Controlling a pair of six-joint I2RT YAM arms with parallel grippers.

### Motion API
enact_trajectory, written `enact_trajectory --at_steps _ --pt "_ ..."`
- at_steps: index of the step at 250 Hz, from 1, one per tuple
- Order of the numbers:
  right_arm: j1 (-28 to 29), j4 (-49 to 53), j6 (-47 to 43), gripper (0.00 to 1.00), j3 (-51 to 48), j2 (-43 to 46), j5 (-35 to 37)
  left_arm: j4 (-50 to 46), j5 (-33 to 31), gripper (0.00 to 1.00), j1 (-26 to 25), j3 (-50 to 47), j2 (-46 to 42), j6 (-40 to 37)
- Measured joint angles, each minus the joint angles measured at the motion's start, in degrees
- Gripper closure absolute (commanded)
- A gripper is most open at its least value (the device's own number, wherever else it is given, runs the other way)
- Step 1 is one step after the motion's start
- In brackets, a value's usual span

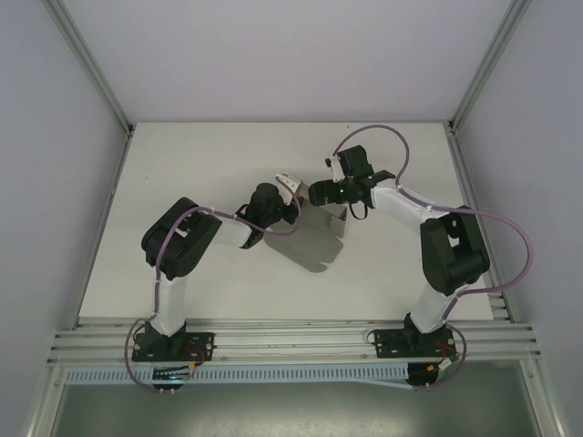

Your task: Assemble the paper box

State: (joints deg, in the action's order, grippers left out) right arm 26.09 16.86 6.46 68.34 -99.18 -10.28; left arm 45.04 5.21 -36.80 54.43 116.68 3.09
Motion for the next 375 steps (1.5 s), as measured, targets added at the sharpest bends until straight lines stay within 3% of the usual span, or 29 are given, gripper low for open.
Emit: enact_trajectory --at_steps 84,114,156,168,211,230,278,314,344,375 --pt "-0.11 -0.83 1.18 0.12 -0.24 -0.52 -1.95 -3.34 -0.11 0.8 0.04 2.6 2.89 0.68" --pt "-0.13 -0.85 1.18 0.13 -0.24 -0.52 -2.34 -5.14 -0.37 0.91 0.11 2.47 3.17 1.29" --pt "-0.17 -1.29 1.29 0.12 -0.22 -0.74 -2.86 -4.98 -1.16 0.92 0.09 2.36 3.17 1.38" --pt "-0.17 -1.31 1.38 0.12 -0.22 -0.74 -2.86 -4.96 -1.07 1.0 0.09 2.36 3.17 1.73" --pt "-0.17 -1.66 1.99 0.01 -0.24 -0.52 -1.68 -5.99 -1.46 1.0 0.09 2.91 3.06 3.72" --pt "-0.17 -1.64 2.69 0.01 -0.33 0.55 0.59 -7.91 -1.57 1.0 0.04 3.43 2.58 5.05" --pt "0.15 0.07 3.65 0.01 -4.76 10.8 9.81 -15.1 -1.4 1.0 -0.2 3.76 -0.22 9.38" --pt "0.15 -0.61 3.93 0.01 -10.73 23.69 10.67 -25.62 -2.73 1.0 -0.24 9.03 -1.07 12.66" --pt "0.15 -1.36 3.56 0.12 -15.91 29.97 9.77 -31.19 -2.93 1.0 -0.24 11.1 -2.43 14.8" --pt "0.15 -0.59 3.23 0.2 -19.69 29.73 8.94 -34.82 -3.15 1.0 -0.24 11.1 -4.61 15.91"
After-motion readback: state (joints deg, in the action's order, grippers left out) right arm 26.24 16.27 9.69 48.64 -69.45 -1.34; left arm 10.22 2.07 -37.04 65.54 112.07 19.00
